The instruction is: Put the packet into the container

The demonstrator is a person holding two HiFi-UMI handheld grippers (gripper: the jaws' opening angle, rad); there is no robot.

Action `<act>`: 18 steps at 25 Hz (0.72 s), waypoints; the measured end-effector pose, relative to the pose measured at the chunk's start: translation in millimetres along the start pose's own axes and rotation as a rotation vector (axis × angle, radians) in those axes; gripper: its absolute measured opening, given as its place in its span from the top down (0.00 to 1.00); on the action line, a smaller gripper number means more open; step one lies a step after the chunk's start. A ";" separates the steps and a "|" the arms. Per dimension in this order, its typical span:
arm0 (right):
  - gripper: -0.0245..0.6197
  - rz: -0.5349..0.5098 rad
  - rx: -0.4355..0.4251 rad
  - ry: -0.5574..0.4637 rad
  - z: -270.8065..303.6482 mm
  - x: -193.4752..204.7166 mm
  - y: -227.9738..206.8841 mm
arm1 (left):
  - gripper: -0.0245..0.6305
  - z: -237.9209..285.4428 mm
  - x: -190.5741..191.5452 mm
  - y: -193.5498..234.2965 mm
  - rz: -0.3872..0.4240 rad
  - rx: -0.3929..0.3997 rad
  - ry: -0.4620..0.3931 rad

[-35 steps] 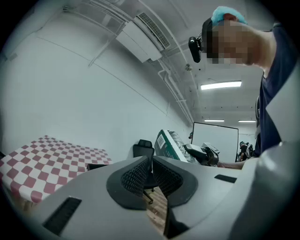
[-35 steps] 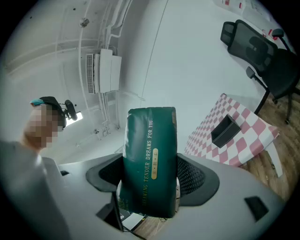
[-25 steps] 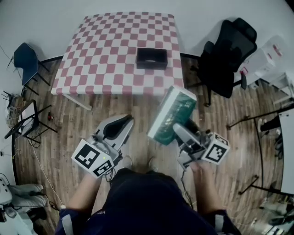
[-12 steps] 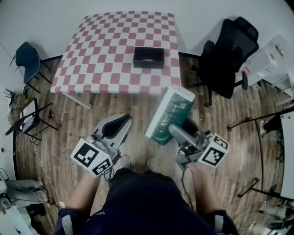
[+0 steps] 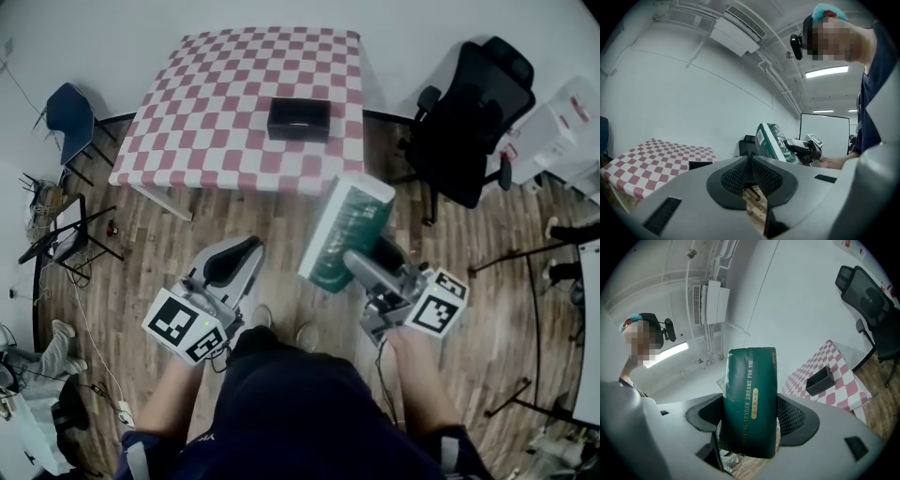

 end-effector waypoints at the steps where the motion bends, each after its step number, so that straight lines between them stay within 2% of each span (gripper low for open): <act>1: 0.40 -0.004 -0.001 -0.001 0.6 -2.5 -0.7 | 0.88 1.6 -1.1 0.9 0.002 -0.002 -0.002; 9: 0.40 -0.013 0.022 0.020 29.2 -12.1 -27.0 | 0.88 26.8 -1.9 37.9 -0.007 0.014 -0.024; 18: 0.40 0.047 0.090 0.047 126.9 -37.8 -98.4 | 0.88 83.6 -13.6 160.3 -0.034 0.073 -0.016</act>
Point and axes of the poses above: the fingertips, and each gripper's own axes: z forward along the fingers, y to its left, x out of its underside, the point moved 1 cm from there along -z, backward along the fingers, and after that the axes turned 7 degrees about y, right-handed, at the moved point
